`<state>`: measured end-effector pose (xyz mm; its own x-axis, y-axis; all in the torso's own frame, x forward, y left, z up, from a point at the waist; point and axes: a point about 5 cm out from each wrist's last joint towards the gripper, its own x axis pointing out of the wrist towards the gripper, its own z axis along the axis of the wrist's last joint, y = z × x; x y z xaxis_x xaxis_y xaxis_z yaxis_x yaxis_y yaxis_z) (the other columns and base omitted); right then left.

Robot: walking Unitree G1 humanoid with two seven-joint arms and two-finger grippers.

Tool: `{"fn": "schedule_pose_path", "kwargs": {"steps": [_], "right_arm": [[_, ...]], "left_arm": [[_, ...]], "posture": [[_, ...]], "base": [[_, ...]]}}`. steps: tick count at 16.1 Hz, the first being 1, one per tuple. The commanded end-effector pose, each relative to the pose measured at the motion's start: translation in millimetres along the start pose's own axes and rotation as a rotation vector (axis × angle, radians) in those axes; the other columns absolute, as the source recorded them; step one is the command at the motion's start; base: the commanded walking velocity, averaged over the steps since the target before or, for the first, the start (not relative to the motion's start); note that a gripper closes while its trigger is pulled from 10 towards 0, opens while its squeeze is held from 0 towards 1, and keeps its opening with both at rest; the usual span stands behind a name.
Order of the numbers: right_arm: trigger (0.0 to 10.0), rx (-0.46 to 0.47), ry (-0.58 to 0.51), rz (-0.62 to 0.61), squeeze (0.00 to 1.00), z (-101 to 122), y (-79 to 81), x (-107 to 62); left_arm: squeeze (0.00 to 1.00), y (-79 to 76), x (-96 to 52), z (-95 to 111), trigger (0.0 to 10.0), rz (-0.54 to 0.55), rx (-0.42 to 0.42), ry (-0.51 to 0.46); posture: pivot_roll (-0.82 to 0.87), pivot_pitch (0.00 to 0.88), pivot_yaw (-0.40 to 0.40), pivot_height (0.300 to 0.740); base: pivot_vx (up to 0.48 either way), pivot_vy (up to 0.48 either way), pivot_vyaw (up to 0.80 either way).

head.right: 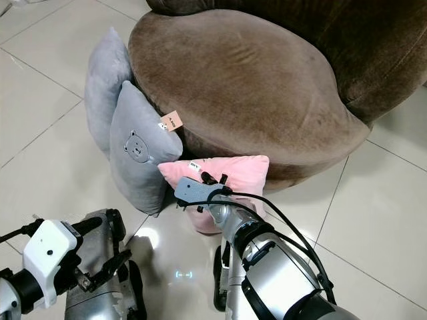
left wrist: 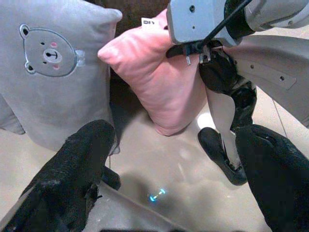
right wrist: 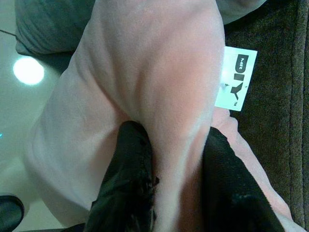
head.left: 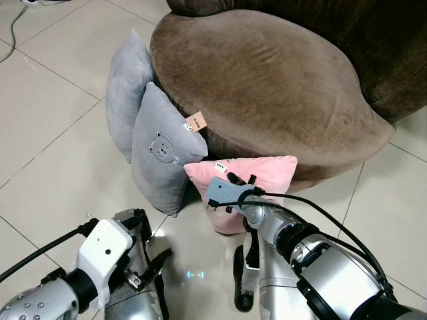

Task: Move the pillow to the sofa from floor

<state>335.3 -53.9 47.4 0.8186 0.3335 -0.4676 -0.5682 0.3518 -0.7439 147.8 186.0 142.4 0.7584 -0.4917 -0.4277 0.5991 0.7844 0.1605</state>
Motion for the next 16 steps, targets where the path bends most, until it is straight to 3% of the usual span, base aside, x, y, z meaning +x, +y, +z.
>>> {"fn": "schedule_pose_path", "kwargs": {"steps": [1, 9, 15, 16], "right_arm": [[0.0, 0.011, 0.020, 0.034, 0.00, -6.6, 9.4, -1.8], [0.0, 0.047, 0.013, 0.048, 0.00, -10.2, 11.2, -3.0], [0.0, 0.164, -0.044, 0.022, 0.00, -12.3, 9.1, -5.2], [0.9, 0.201, -0.074, 0.039, 0.00, -9.2, 14.6, -6.0]], "left_arm": [[0.00, -4.0, -1.3, -1.2, 10.0, -0.016, -0.007, 0.012], [0.00, -2.2, 2.3, -1.4, 10.0, -0.013, 0.000, 0.007], [0.00, 0.7, 6.1, -5.0, 10.0, 0.000, 0.008, 0.000], [0.00, -0.5, 7.6, -6.2, 10.0, 0.000, 0.007, -0.004]], "posture": [[0.15, 0.324, -0.086, 0.482], [0.14, 0.304, -0.083, 0.482], [0.12, 0.255, -0.076, 0.482], [0.11, 0.241, -0.073, 0.482]], "base": [[0.000, 0.000, 0.00], [0.000, 0.000, 0.00], [0.000, 0.000, 0.00], [0.000, 0.000, 0.00]]}}
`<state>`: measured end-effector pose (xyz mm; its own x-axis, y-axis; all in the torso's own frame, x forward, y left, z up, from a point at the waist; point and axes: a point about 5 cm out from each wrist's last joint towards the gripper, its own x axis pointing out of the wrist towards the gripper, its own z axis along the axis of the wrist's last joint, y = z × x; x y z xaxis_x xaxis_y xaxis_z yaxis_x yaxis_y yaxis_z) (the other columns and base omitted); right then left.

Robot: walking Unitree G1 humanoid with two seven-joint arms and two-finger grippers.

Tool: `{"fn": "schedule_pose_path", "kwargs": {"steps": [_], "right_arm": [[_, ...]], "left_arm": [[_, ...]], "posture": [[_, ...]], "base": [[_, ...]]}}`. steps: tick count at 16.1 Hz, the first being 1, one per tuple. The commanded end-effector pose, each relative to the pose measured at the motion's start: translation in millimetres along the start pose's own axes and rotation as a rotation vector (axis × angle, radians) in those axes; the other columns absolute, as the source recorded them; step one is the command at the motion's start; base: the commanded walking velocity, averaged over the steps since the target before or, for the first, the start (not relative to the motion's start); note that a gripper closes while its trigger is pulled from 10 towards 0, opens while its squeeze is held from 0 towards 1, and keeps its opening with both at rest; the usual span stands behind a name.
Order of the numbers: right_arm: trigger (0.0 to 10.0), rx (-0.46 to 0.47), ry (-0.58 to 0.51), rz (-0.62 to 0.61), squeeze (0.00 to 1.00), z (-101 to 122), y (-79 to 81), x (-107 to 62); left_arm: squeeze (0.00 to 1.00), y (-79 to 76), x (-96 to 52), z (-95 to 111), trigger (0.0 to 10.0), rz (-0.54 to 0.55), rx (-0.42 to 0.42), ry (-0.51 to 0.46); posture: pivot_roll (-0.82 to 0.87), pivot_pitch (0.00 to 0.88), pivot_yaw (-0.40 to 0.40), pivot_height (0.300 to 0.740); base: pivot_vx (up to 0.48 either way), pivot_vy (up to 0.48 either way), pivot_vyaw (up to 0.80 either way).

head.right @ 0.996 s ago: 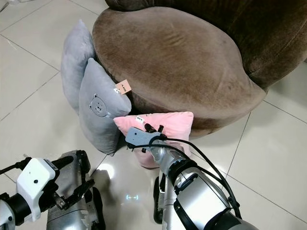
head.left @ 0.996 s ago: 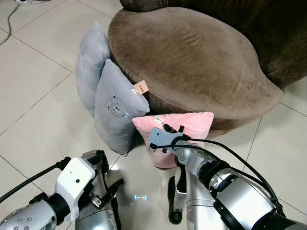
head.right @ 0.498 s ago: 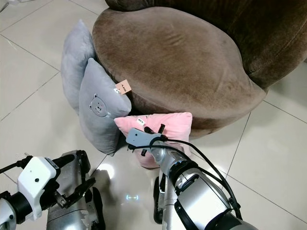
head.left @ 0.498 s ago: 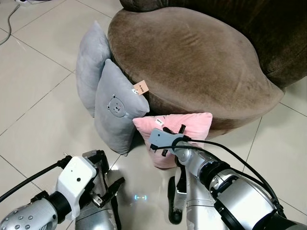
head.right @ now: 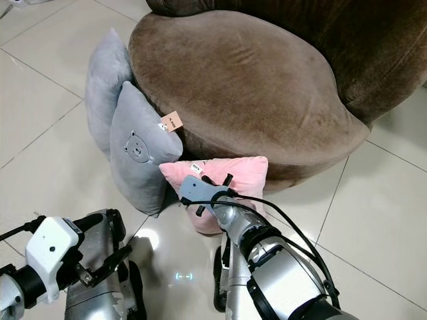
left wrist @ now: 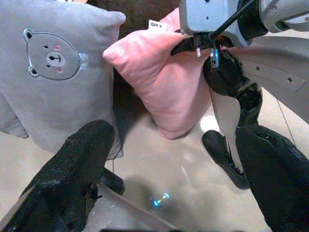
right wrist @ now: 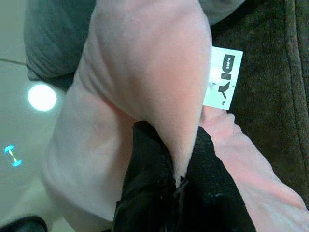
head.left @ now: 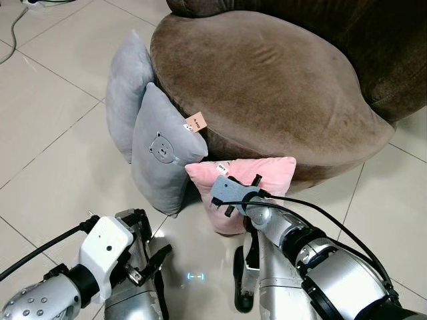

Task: Move the pillow to the sofa from floor

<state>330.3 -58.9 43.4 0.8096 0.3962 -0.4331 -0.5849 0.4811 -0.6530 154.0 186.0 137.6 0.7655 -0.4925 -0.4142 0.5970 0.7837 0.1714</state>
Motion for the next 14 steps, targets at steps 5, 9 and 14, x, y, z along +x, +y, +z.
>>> {"fn": "schedule_pose_path", "kwargs": {"steps": [5, 9, 14], "right_arm": [[10.0, 0.139, -0.028, 0.070, 0.00, -7, 21.9, -5.1], [10.0, 0.190, -0.091, 0.049, 0.00, -9, 22.7, -9.5], [10.0, 0.397, -0.258, -0.074, 0.00, -8, -3.3, -17.7]], "left_arm": [[0.00, -5.2, 3.7, -7, 10.0, 0.001, -0.004, 0.004], [0.00, -5.2, 9.3, -10, 10.0, 0.003, 0.000, -0.010], [0.00, -6.0, 15.9, -9, 10.0, 0.001, 0.007, -0.032]], "posture": [[0.10, 0.200, -0.074, 0.482], [0.09, 0.184, -0.070, 0.502], [0.08, 0.154, -0.067, 0.552]], "base": [[0.000, 0.000, 0.00], [0.000, 0.000, 0.00], [0.000, 0.000, 0.00]]}}
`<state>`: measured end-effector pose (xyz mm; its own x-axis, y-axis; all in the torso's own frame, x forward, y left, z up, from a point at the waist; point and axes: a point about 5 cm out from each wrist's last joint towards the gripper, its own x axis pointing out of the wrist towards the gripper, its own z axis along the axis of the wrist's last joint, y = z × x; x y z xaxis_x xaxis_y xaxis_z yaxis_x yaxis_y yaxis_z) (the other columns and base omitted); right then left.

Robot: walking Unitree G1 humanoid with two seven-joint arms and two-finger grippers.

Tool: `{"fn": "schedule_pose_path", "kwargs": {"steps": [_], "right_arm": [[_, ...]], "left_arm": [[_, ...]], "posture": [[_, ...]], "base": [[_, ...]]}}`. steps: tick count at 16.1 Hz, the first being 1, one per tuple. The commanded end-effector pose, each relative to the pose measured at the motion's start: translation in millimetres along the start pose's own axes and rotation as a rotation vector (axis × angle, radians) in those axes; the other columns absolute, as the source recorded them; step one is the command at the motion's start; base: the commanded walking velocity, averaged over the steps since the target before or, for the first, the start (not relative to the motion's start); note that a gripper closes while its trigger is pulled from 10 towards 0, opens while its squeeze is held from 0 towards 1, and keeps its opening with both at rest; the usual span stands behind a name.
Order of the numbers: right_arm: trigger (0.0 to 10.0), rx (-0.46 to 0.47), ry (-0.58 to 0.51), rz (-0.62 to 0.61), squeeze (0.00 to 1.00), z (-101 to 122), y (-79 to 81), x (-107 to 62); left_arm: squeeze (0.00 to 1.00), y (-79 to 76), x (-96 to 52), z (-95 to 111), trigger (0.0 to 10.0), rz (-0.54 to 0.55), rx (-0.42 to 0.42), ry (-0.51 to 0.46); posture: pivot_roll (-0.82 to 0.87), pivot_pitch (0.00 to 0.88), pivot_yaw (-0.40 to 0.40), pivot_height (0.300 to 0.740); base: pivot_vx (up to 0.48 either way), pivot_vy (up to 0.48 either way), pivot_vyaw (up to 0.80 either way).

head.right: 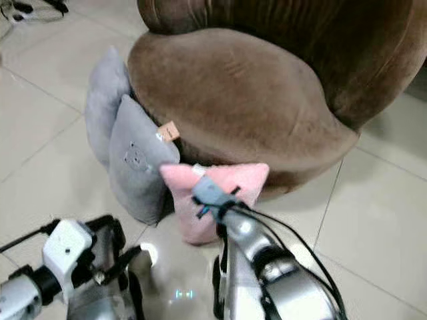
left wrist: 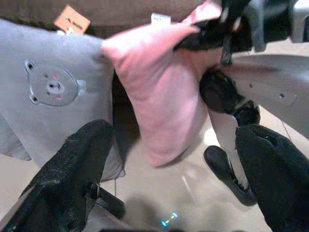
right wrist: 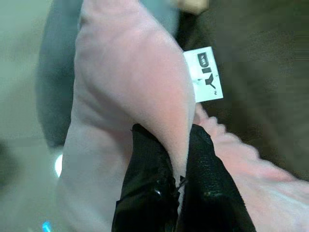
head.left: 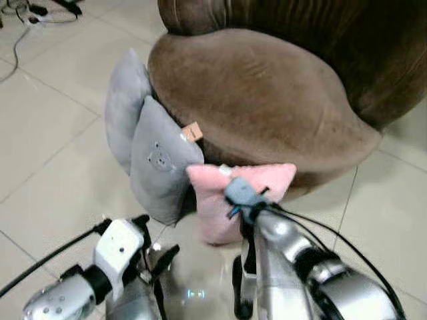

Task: Move the pillow to the sofa from floor

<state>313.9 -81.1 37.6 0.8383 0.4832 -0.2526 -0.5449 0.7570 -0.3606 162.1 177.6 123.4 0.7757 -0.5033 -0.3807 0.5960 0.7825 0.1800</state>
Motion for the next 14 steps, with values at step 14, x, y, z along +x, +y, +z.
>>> {"fn": "schedule_pose_path", "kwargs": {"steps": [14], "right_arm": [[10.0, 0.107, -0.541, -0.444, 0.00, 129, -116.4, -104.4]], "left_arm": [[0.00, 38.9, 29.4, 38, 10.0, 0.294, 0.024, -0.204]], "posture": [[-0.04, 0.000, 0.014, 0.687]], "base": [[0.000, 0.000, 0.00]]}}
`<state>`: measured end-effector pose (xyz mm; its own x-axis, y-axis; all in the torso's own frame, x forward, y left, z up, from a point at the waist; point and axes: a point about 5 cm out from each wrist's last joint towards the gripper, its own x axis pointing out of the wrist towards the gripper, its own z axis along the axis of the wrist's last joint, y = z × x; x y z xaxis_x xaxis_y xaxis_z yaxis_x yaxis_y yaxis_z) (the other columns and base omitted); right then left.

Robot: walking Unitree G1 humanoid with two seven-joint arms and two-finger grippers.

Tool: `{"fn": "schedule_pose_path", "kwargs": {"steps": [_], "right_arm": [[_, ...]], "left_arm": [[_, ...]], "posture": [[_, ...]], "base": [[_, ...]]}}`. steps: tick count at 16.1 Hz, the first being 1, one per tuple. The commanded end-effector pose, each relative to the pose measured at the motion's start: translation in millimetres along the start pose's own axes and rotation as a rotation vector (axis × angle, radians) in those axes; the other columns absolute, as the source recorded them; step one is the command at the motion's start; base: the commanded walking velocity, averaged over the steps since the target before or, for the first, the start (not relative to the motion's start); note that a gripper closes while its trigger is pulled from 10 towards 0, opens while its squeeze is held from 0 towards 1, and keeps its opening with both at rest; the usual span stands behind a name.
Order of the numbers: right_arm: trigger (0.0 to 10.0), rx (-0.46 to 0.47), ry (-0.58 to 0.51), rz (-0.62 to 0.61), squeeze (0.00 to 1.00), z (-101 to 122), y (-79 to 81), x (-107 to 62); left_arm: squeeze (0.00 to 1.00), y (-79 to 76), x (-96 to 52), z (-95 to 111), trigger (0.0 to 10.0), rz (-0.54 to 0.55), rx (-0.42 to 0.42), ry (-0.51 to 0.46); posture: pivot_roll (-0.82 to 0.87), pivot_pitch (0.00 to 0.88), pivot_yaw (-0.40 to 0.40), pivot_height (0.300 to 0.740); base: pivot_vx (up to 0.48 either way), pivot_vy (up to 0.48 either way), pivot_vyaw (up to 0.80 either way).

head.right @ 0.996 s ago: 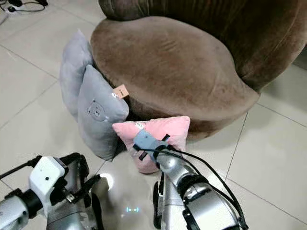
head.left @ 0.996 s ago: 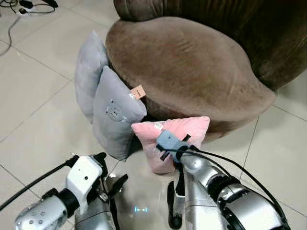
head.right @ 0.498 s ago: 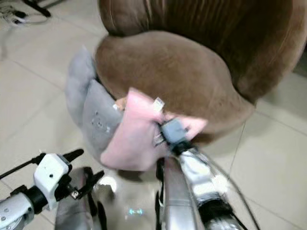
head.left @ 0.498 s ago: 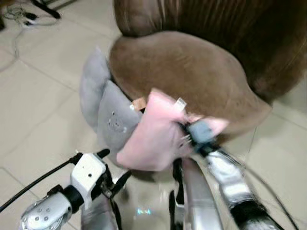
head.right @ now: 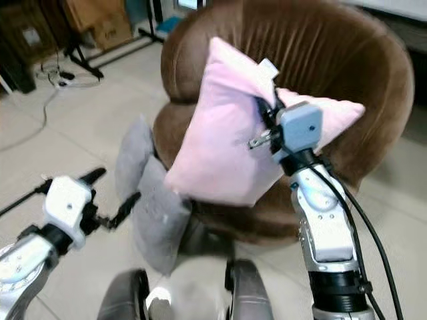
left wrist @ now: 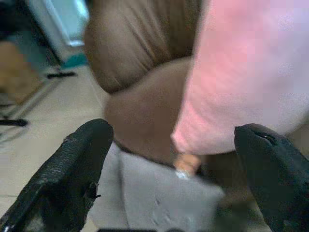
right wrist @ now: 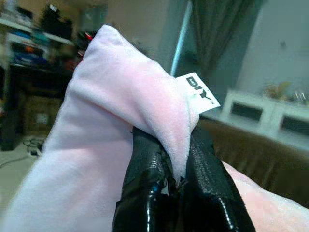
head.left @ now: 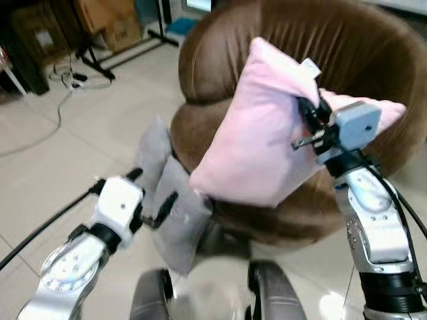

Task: Move the pillow to the sofa from floor

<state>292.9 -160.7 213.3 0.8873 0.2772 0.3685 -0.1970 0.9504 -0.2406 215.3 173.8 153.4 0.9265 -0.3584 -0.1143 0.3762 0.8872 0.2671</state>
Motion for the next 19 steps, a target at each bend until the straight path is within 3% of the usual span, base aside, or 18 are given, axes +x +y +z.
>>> {"fn": "schedule_pose_path", "kwargs": {"steps": [1, 6, 8, 10, 17, 19], "right_arm": [[10.0, 0.048, 0.087, -0.096, 0.00, -5, -5.5, -0.1], [10.0, 0.252, 0.274, -0.154, 0.00, -28, 20.5, -16.6], [10.0, 0.269, 0.326, -0.151, 0.00, -37, 23.7, -22.1], [10.0, 0.288, 0.368, -0.161, 0.00, -44, 22.5, -23.7], [10.0, 0.356, 0.354, -0.152, 0.00, -41, 29.1, -20.3], [10.0, 0.349, 0.360, -0.171, 0.00, -43, 26.3, -19.9]], "left_arm": [[0.00, 6.5, 6.5, 4, 10.0, 0.060, 0.001, -0.013], [0.00, 12.5, 37.6, 11, 10.0, 0.195, -0.025, -0.087], [0.00, 8.6, 40.2, 11, 10.0, 0.193, -0.068, -0.101], [0.00, 6.0, 39.7, 10, 10.0, 0.178, -0.055, -0.099], [0.00, 10.8, 50.0, 18, 10.0, 0.208, -0.021, -0.160], [0.00, 9.9, 53.9, 22, 10.0, 0.196, -0.032, -0.185]], "posture": [[-0.05, 0.000, 0.036, 0.697], [-0.10, 0.000, 0.050, 0.740], [-0.10, 0.000, 0.050, 0.740], [-0.10, 0.000, 0.049, 0.740], [-0.11, 0.000, 0.060, 0.740], [-0.12, 0.000, 0.061, 0.740]], "base": [[0.000, 0.000, 0.00], [0.000, 0.000, 0.00], [0.000, 0.000, 0.00], [0.000, 0.000, 0.00], [0.000, 0.000, 0.00], [0.000, 0.000, -0.80]]}}
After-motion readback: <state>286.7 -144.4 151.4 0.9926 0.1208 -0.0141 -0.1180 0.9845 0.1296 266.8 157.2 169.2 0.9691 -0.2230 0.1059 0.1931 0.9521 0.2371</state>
